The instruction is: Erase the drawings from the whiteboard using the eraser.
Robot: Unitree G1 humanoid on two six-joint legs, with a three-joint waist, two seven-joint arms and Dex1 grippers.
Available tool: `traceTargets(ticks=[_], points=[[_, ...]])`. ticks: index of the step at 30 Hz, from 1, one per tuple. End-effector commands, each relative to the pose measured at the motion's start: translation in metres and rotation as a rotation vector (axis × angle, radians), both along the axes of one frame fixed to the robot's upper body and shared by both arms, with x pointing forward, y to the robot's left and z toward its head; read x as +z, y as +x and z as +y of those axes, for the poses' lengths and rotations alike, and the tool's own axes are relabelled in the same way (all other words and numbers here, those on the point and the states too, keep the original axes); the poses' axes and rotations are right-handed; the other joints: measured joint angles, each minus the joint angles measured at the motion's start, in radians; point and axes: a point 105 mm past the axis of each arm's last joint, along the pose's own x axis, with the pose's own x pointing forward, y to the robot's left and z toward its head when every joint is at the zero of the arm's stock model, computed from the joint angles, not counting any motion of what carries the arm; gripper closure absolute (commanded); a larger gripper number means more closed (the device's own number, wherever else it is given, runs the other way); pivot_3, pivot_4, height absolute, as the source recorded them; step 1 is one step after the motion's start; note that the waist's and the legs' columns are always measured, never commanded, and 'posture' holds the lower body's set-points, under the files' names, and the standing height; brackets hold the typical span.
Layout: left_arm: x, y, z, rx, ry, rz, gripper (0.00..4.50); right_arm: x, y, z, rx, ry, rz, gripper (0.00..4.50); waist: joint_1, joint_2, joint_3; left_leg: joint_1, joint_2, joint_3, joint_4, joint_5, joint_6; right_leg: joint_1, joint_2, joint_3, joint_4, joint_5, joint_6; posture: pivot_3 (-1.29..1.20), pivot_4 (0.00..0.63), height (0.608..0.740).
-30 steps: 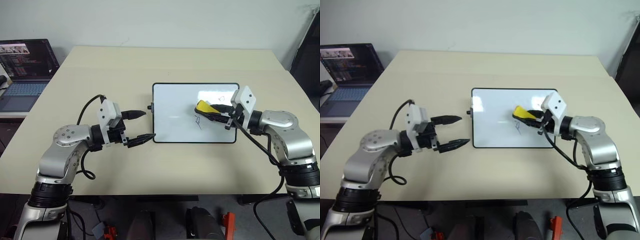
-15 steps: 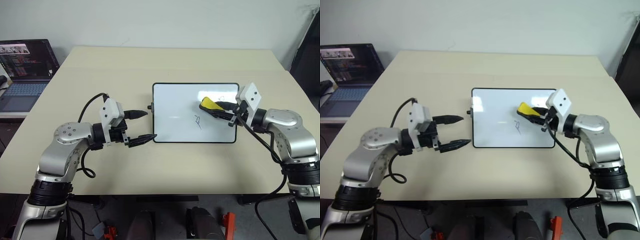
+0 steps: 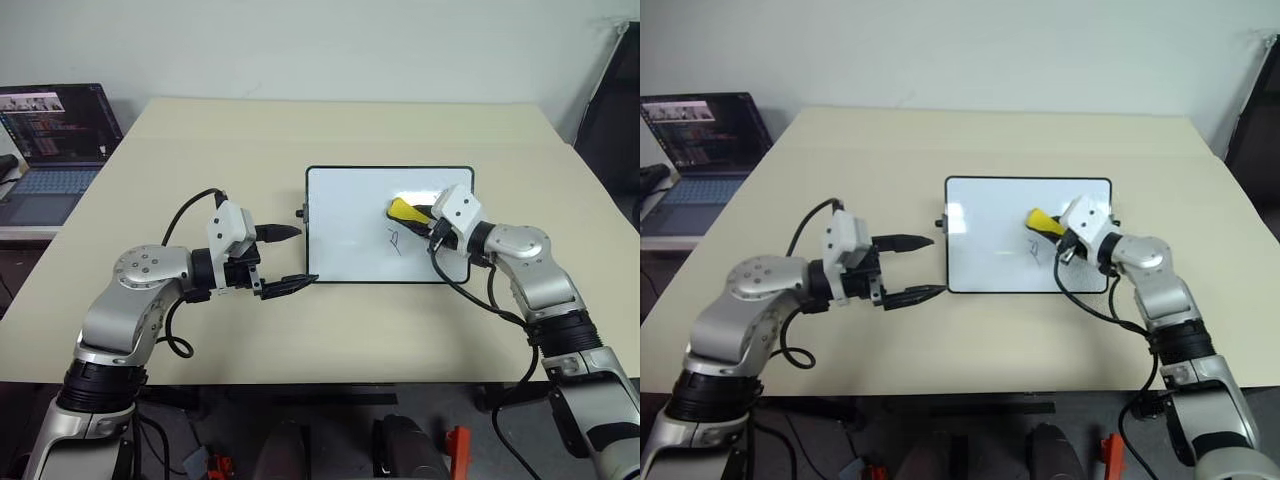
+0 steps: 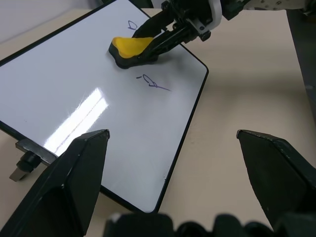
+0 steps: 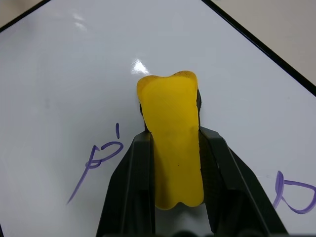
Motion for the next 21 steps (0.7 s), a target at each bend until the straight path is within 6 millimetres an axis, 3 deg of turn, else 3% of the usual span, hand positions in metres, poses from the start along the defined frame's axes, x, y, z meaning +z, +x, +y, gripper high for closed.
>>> traceTargets(ticks=[1,4,9,14,19,21], points=[[0.010,-0.002,-0.001,-0.014,0.012,-0.042,0.00,-0.050,-0.012,-0.002,0.031,-0.123,0.143,3.64,0.000,-0.001,-0.001,0.001,0.000,0.000,0.000,0.000,0.000,0.001,0.000,0.000,0.000,0.000,0.001,0.00,0.150,0.740],[0.010,-0.003,0.001,-0.008,0.015,-0.039,0.00,-0.077,-0.032,0.009,0.112,-0.163,0.231,3.64,-0.001,-0.002,-0.002,0.013,0.001,0.000,0.000,0.001,0.001,0.012,0.002,0.000,-0.001,-0.001,0.002,0.00,0.150,0.740],[0.009,-0.003,0.002,-0.005,0.018,-0.036,0.00,-0.082,-0.039,0.013,0.133,-0.170,0.258,3.64,-0.014,-0.002,-0.002,0.020,0.002,0.001,0.000,0.001,0.001,0.018,0.002,0.002,-0.001,-0.003,-0.003,0.00,0.150,0.740],[0.008,-0.002,0.001,-0.006,0.021,-0.036,0.00,-0.056,-0.019,0.006,0.053,-0.108,0.162,3.64,-0.016,-0.002,-0.002,0.020,0.002,0.001,0.000,0.001,0.002,0.018,0.002,0.002,-0.001,-0.002,-0.002,0.00,0.150,0.740],[0.009,-0.001,0.001,-0.010,0.020,-0.037,0.00,-0.025,0.012,-0.019,-0.131,-0.094,0.004,3.64,-0.019,-0.002,-0.001,0.020,0.002,0.002,0.000,0.002,0.002,0.018,0.002,0.003,-0.001,-0.001,-0.002,0.00,0.150,0.740],[0.009,-0.001,0.000,-0.011,0.018,-0.037,0.00,-0.024,0.016,-0.020,-0.150,-0.083,-0.010,3.64,-0.019,-0.002,-0.002,0.020,0.002,0.002,0.001,0.002,0.003,0.018,0.002,0.003,-0.001,-0.001,-0.002,0.00,0.150,0.740]])
